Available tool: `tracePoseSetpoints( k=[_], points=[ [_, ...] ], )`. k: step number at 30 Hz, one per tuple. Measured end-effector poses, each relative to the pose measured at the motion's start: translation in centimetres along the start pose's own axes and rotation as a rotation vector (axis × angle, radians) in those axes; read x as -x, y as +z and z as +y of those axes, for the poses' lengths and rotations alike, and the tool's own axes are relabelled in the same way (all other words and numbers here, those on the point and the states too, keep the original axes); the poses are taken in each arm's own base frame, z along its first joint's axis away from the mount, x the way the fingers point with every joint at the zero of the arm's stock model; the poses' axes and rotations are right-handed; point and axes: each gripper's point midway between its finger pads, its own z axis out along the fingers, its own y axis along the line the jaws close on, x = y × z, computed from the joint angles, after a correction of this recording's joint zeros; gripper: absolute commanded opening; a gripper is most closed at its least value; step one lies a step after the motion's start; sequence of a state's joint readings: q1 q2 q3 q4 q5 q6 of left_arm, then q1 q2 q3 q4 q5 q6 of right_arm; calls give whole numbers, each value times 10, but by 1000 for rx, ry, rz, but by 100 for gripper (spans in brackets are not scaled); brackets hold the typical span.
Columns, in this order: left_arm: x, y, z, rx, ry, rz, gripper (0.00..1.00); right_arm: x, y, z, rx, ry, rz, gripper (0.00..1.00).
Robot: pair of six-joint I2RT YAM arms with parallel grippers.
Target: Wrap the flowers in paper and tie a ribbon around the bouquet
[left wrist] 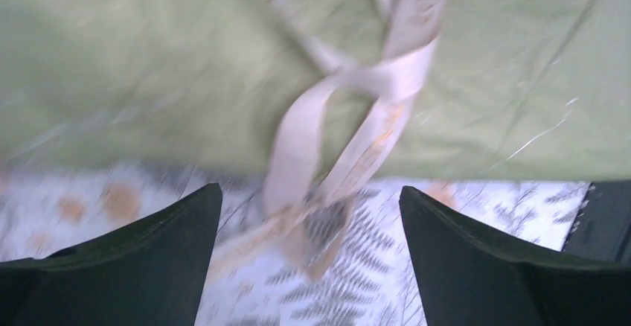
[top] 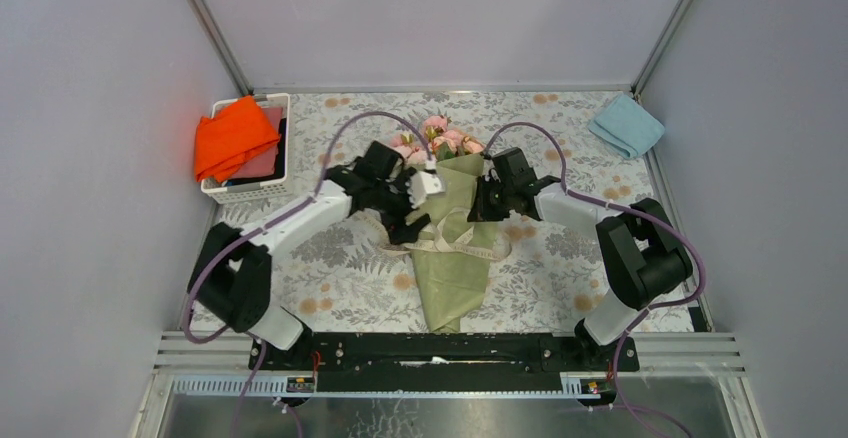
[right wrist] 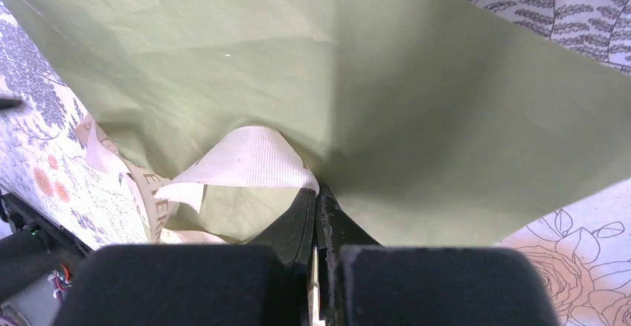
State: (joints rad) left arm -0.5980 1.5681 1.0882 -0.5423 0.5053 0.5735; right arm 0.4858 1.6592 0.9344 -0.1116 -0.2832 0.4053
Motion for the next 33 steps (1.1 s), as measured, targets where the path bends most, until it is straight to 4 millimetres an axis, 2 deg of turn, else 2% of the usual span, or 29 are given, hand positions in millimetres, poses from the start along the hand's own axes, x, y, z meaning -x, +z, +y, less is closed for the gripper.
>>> tracePoseSetpoints(
  k=[2, 3, 4, 6, 9, 11, 14, 18, 21, 23, 26, 27, 29, 33],
  points=[
    [-9, -22, 16, 57, -12, -1, 68, 3, 0, 0, 2, -2, -14, 0],
    [-15, -32, 23, 91, -17, 0, 63, 5, 0, 1, 6, -3, -23, 0],
    [-24, -41, 30, 121, -24, 7, 63, 7, 1, 2, 11, -4, -29, 0],
    [-43, -46, 32, 141, -54, 30, 70, 10, 1, 4, 19, -7, -43, 0],
    [-68, -40, 28, 134, -114, 68, 78, 12, 1, 6, 31, -4, -49, 0],
    [-77, -36, 28, 138, -152, 70, 83, 13, 1, 8, 39, -5, -49, 0],
    [-73, -30, 39, 152, -169, 26, 88, 13, 1, 9, 44, -6, -52, 0],
    [-64, -15, 49, 128, -168, -18, 88, 14, 1, 9, 45, -7, -55, 0],
    [-62, 1, 49, 78, -169, -18, 87, 14, 1, 9, 45, -7, -54, 0],
    [-62, 10, 46, 44, -172, -12, 76, 14, 1, 9, 44, -7, -54, 0],
    [-59, 17, 42, 11, -170, -15, 45, 14, 1, 9, 43, -6, -55, 0],
    [-57, 18, 42, 1, -167, -18, 33, 14, 1, 8, 43, -6, -55, 0],
    [-53, 20, 42, -15, -163, -28, 2, 14, 0, 6, 42, -2, -60, 0],
    [-50, 18, 41, -28, -165, -37, 0, 17, -10, -5, 33, 25, -101, 0]
  ],
)
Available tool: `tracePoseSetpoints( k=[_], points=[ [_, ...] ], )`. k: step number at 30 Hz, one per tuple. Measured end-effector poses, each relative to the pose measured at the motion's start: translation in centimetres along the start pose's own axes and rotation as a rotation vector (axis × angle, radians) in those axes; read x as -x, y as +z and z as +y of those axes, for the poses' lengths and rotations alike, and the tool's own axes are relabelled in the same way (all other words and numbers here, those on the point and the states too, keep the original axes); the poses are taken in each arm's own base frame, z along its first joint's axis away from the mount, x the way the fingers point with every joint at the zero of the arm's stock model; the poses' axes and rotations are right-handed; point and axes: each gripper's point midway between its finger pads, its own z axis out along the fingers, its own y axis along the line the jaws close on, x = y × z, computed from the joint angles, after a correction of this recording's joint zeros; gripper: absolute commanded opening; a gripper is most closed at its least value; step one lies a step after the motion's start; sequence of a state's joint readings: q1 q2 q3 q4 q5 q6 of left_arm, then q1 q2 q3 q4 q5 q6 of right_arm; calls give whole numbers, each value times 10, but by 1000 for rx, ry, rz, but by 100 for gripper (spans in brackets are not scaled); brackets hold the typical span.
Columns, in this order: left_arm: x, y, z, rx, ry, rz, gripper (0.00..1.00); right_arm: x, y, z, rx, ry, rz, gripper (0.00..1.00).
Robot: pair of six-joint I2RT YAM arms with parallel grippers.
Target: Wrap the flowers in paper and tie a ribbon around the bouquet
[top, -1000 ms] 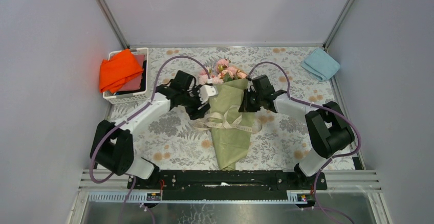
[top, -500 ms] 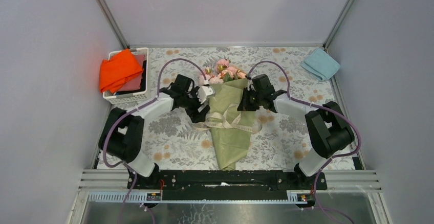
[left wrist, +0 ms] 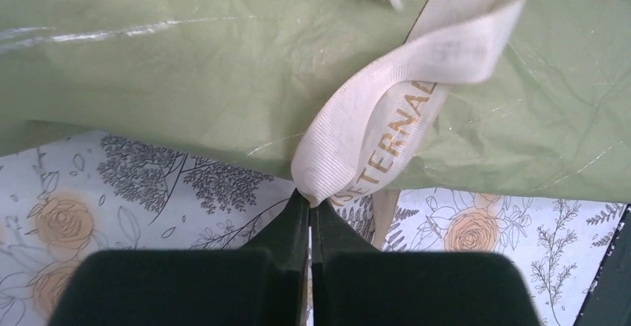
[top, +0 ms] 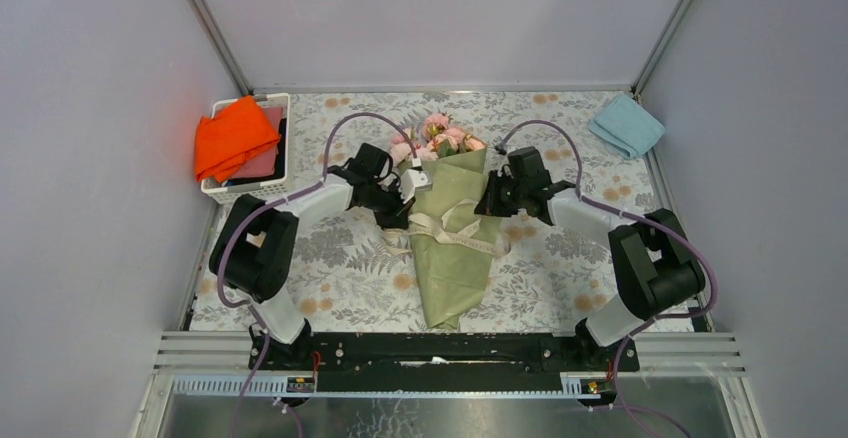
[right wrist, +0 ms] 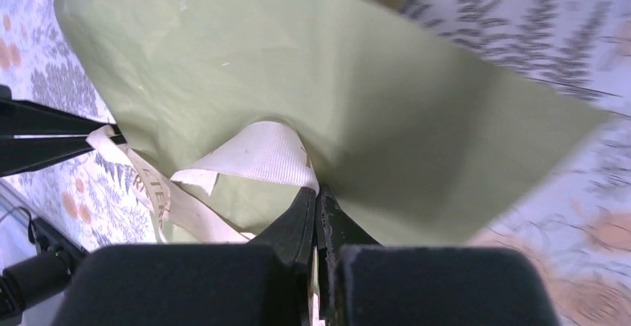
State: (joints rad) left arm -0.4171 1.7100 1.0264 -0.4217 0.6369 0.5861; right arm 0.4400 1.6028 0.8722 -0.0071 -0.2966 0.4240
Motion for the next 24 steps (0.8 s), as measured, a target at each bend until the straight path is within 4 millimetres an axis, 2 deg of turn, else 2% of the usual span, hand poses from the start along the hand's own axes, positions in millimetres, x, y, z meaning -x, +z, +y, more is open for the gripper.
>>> tracePoseSetpoints(
  k=[3, 7, 9, 13, 16, 19, 21, 23, 24],
  points=[
    [3, -9, 5, 23, -9, -16, 0, 12, -14, -16, -23, 33, -60, 0],
    [10, -37, 21, 105, -13, -64, 0, 32, -39, -41, -66, 87, -160, 0],
    [17, -50, 25, 135, 3, -96, 0, 40, -45, -43, -55, 103, -196, 0],
    [20, -60, 29, 177, 32, -119, 0, 48, -57, -50, -18, 141, -247, 0],
    [13, -62, 41, 214, 30, -117, 0, 48, -72, -74, -2, 228, -297, 0],
    [-6, -66, 54, 272, 18, -75, 0, 40, -84, -113, -65, 327, -333, 0],
    [-42, -80, 74, 378, -39, 21, 0, 37, -93, -148, -163, 389, -374, 0],
    [-70, -92, 85, 440, -92, 86, 0, 35, -103, -177, -249, 443, -414, 0],
    [-80, -97, 88, 459, -113, 112, 0, 35, -105, -183, -268, 451, -423, 0]
  ],
)
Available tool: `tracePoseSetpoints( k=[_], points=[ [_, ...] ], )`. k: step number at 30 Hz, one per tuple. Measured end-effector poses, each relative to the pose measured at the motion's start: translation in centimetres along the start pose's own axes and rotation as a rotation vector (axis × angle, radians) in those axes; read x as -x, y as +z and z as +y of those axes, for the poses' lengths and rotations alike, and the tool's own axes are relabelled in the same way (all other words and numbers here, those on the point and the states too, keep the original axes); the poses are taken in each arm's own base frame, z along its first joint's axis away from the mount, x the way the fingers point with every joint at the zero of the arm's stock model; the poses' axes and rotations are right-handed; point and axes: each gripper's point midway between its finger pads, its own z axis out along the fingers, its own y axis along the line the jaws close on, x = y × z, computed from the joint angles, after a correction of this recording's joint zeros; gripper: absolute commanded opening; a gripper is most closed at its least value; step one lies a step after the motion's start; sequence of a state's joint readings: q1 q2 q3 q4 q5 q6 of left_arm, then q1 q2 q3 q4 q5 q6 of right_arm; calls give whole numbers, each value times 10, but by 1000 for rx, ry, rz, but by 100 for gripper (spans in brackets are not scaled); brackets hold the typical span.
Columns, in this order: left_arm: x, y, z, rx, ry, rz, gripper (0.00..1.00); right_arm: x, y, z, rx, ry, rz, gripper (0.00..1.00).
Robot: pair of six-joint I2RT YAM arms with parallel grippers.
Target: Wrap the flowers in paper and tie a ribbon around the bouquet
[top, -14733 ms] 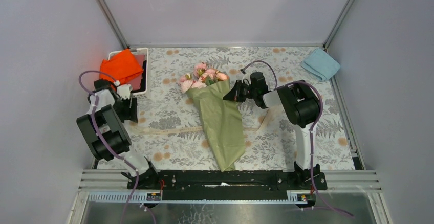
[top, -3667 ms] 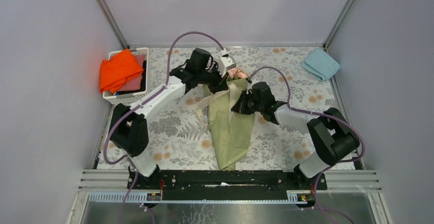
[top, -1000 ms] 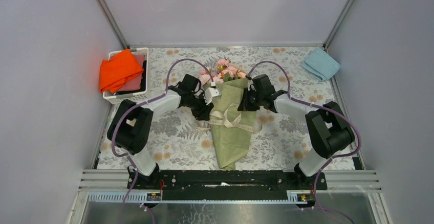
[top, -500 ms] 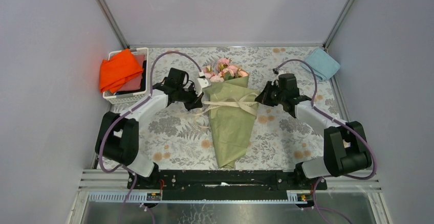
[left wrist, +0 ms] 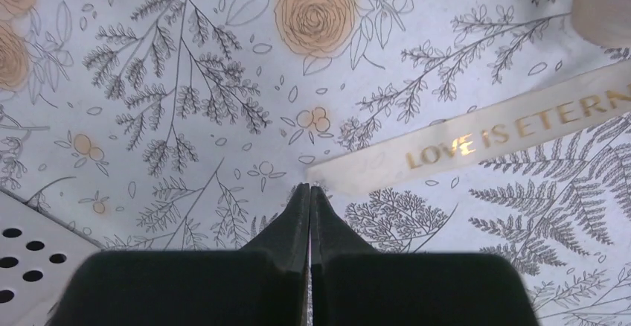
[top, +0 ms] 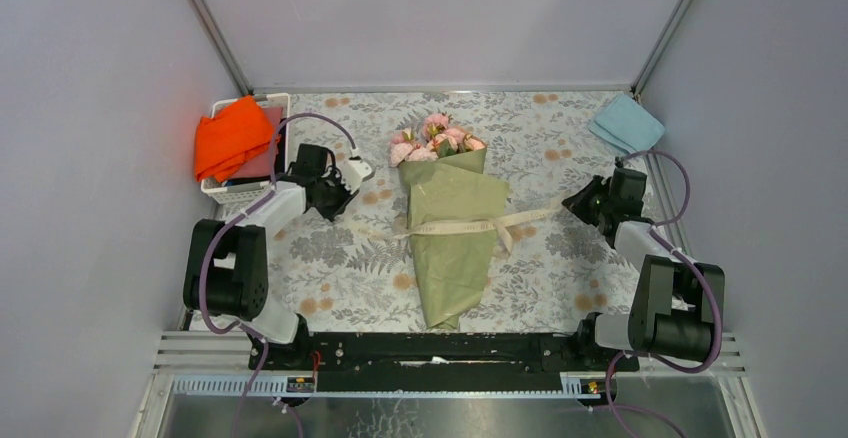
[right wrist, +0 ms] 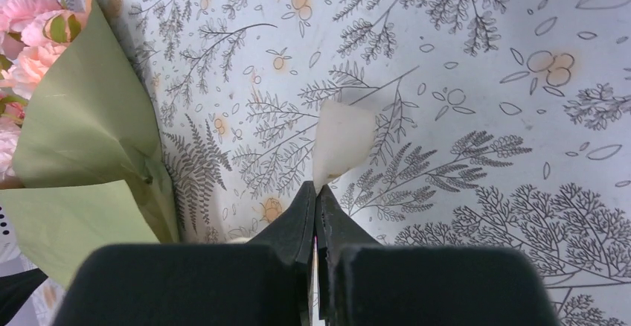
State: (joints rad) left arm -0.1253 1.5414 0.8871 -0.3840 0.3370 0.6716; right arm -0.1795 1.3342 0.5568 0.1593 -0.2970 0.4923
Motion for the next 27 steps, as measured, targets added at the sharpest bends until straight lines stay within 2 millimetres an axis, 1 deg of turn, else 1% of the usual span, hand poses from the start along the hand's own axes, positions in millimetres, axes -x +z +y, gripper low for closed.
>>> tracePoseSetpoints(
  k=[1, 3, 7, 9, 12, 14, 16, 18, 20, 21, 22, 23, 25, 27],
  points=[
    [-6, -1, 2, 7, -7, 19, 7, 1, 0, -2, -4, 0, -5, 0],
    [-7, -2, -1, -4, 2, 23, 35, 2, 0, 1, 7, -8, -10, 0],
    [-2, -3, -15, -74, 30, 4, 65, 1, 0, 4, 25, -17, -5, 0],
    [2, -6, -25, -136, 60, -11, 81, 1, -1, 6, 31, -25, -3, 0],
    [5, -10, -42, -224, 138, -39, 95, 2, -3, 9, 45, -35, -3, 0],
    [6, -10, -58, -266, 204, -59, 98, 1, -4, 9, 49, -38, -1, 0],
    [5, -8, -80, -304, 268, -75, 98, 1, -4, 10, 53, -39, 2, 0],
    [0, -1, -100, -335, 320, -79, 97, 1, -4, 11, 60, -41, 5, 0],
    [-4, 9, -112, -350, 352, -73, 94, 1, -4, 12, 64, -42, 6, 0],
    [-5, 14, -115, -350, 357, -65, 90, 0, -4, 12, 66, -43, 8, 0],
    [-5, 20, -114, -342, 358, -60, 85, 0, -4, 13, 67, -44, 8, 0],
    [-2, 24, -114, -339, 347, -63, 77, 0, -4, 13, 67, -45, 9, 0],
    [8, 30, -106, -307, 338, -80, 49, 0, -4, 12, 68, -47, 9, 0],
    [15, 36, -100, -282, 333, -87, 19, 0, -4, 12, 67, -49, 9, 0]
  ],
)
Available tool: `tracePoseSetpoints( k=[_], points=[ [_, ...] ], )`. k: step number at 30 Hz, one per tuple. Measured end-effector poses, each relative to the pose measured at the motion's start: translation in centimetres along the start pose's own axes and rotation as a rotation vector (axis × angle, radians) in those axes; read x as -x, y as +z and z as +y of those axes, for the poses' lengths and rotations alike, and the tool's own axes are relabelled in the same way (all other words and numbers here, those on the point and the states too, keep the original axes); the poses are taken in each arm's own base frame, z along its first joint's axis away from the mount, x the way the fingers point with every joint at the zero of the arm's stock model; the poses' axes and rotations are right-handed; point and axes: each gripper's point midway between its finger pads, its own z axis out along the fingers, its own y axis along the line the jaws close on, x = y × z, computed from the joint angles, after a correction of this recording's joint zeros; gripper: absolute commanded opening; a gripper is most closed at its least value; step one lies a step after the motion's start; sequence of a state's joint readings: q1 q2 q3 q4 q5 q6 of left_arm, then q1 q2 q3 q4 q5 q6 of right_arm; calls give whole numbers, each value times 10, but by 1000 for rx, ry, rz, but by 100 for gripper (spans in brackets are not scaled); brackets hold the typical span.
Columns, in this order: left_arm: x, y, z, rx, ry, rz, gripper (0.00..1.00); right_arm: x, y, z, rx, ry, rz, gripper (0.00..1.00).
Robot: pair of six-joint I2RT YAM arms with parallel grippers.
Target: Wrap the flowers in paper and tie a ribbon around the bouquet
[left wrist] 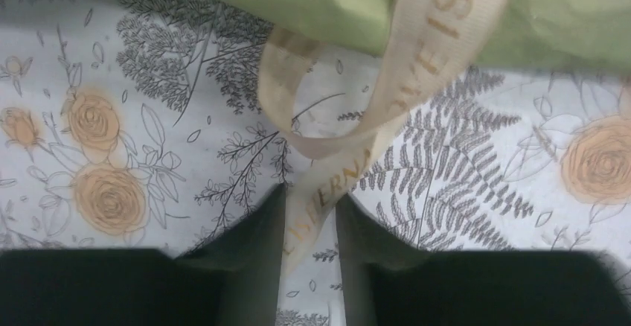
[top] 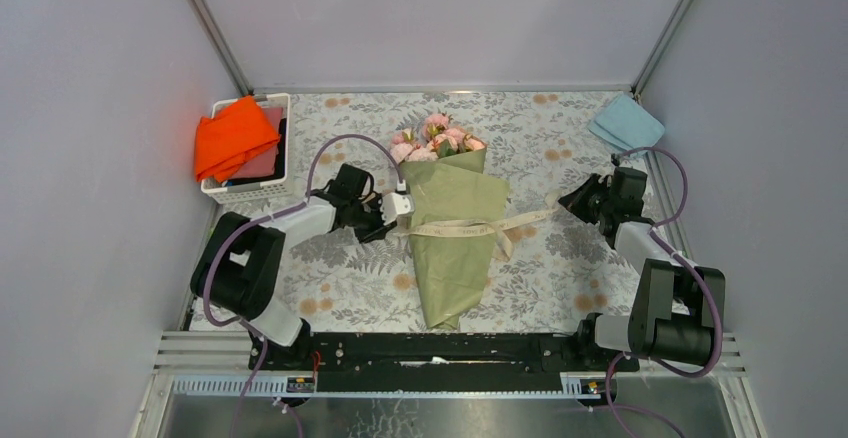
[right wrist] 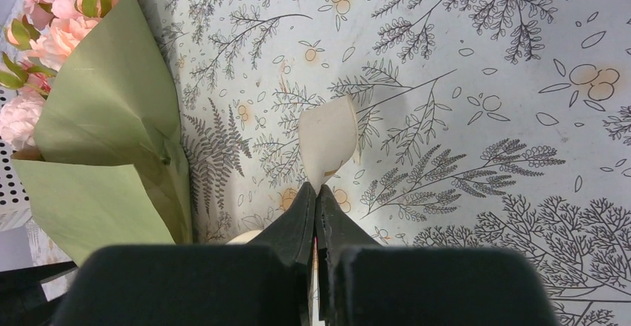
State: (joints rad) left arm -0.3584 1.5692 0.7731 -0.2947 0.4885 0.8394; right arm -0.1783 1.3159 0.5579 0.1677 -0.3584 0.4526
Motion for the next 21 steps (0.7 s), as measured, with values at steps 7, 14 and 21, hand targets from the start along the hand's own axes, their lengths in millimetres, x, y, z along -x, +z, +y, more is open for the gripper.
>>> tracePoseSetpoints(
  k=[7, 14, 21],
  points=[
    [-2, -2, 4, 25, -9, 13, 0, 1, 0, 0, -1, 0, -4, 0],
    [2, -8, 0, 42, -54, 1, 0, 5, 0, 13, 59, -40, -16, 0],
    [7, -17, 5, 93, -118, -5, 0, 33, -28, 112, 459, -271, -220, 0]
  ],
)
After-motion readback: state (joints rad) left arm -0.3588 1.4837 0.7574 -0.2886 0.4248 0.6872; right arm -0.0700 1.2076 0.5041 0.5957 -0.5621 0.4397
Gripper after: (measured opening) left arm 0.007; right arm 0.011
